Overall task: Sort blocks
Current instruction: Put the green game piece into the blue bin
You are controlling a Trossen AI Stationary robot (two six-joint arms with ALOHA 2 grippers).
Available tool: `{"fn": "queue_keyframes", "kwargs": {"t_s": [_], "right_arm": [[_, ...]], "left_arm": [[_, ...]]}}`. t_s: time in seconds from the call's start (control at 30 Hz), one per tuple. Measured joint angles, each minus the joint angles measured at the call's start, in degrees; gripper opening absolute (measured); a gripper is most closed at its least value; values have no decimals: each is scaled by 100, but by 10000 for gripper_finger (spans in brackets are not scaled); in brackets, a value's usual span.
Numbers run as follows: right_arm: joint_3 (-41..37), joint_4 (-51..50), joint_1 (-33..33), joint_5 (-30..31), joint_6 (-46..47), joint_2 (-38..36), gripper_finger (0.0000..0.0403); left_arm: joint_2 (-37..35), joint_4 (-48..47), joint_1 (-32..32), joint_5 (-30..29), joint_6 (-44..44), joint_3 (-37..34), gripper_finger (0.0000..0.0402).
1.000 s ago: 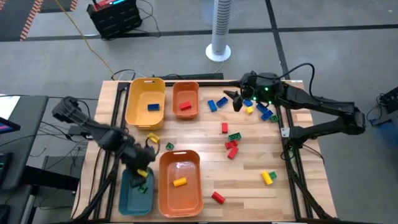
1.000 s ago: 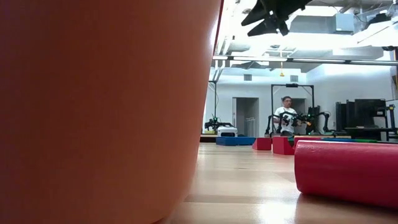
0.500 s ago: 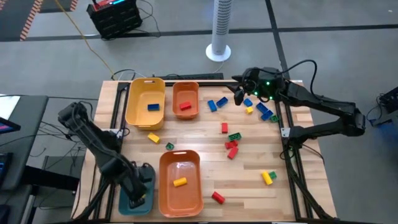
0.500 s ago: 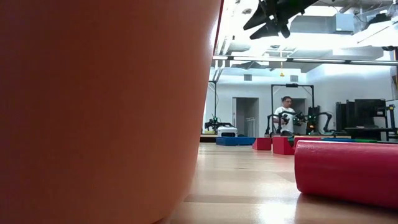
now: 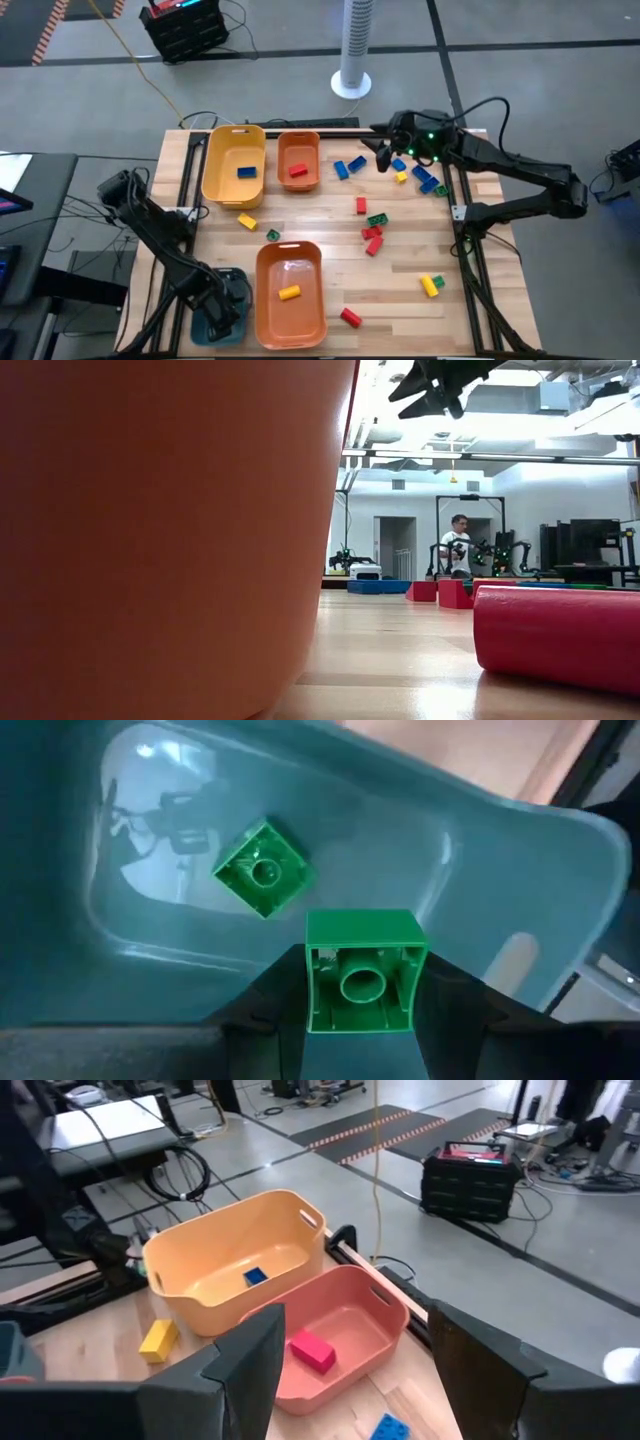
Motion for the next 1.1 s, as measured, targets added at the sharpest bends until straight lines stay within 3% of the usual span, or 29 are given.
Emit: {"fn": "queue_keyframes", "kwargs": {"t_s": [0.13, 0.4, 0.6, 0.77, 1.0, 1.1], "right_arm": [[0, 0, 32, -19, 79, 0, 260], [0, 0, 58, -19, 103, 0, 260], [31, -102, 50, -244, 100, 0, 260], [308, -725, 41, -285, -22, -7, 260], [667, -2124, -347, -285, -28, -7, 260], [745, -2799, -491, -289, -24, 0, 260]], "left_arm": [[0, -4, 4, 78, -141, -46, 137], [0, 2, 4, 50, -422, -46, 222], [-160, -2, 52, 337, -815, -46, 239], [-865, -193, 312, 345, -1378, -46, 231], [-2054, -382, 789, -681, -1628, -46, 218], [-2527, -381, 1113, -821, -1563, -46, 217]]}}
